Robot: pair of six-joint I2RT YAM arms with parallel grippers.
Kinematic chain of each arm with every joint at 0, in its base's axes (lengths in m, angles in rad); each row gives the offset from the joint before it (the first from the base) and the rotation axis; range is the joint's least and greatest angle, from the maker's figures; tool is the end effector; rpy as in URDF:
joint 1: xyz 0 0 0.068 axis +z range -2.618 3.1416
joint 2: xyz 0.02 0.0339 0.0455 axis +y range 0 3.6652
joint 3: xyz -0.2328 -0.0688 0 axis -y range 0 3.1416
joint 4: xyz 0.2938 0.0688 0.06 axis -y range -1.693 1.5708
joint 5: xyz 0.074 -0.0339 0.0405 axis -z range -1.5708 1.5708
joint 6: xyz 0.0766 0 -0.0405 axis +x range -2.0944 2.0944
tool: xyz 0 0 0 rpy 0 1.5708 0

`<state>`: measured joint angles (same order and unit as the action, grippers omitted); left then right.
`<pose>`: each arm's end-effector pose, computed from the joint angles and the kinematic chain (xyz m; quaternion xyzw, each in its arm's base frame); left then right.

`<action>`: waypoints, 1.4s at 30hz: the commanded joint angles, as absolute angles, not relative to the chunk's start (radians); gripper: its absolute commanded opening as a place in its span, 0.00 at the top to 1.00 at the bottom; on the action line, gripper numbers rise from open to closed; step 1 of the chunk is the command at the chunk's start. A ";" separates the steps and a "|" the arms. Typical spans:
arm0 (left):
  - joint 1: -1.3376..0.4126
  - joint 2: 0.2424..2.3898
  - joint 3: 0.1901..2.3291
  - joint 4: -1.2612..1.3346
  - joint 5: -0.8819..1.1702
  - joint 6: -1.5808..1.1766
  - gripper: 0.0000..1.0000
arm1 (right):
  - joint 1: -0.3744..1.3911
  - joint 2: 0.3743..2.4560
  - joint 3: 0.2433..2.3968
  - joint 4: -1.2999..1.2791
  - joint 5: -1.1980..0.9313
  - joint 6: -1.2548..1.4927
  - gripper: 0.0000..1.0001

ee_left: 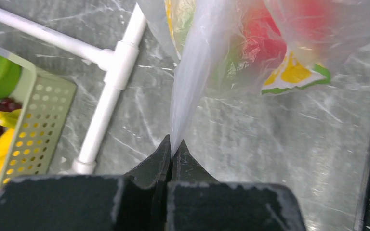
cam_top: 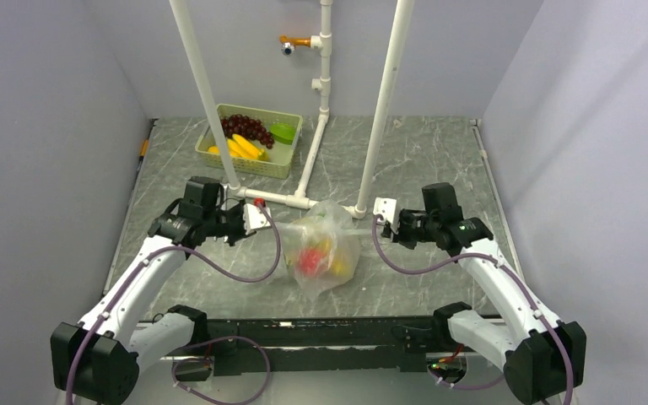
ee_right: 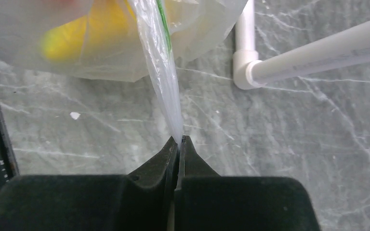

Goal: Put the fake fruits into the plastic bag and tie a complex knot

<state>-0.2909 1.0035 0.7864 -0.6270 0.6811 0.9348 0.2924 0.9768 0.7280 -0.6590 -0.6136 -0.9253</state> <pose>0.2577 -0.1275 0.2054 0.6039 0.6524 -0.1902 0.4166 0.2490 0.1210 0.1845 -0.5962 0.6832 0.1748 0.3837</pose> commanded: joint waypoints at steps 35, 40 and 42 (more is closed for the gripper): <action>-0.175 1.088 0.563 -0.593 0.455 1.031 1.00 | 0.043 1.193 0.609 -0.647 -0.352 -1.046 1.00; -0.173 1.050 0.684 -0.762 0.618 1.024 0.79 | 0.045 1.145 0.730 -0.801 -0.498 -1.010 1.00; -0.177 1.009 0.752 -0.820 0.739 1.015 0.36 | 0.046 1.129 0.751 -0.838 -0.529 -1.010 1.00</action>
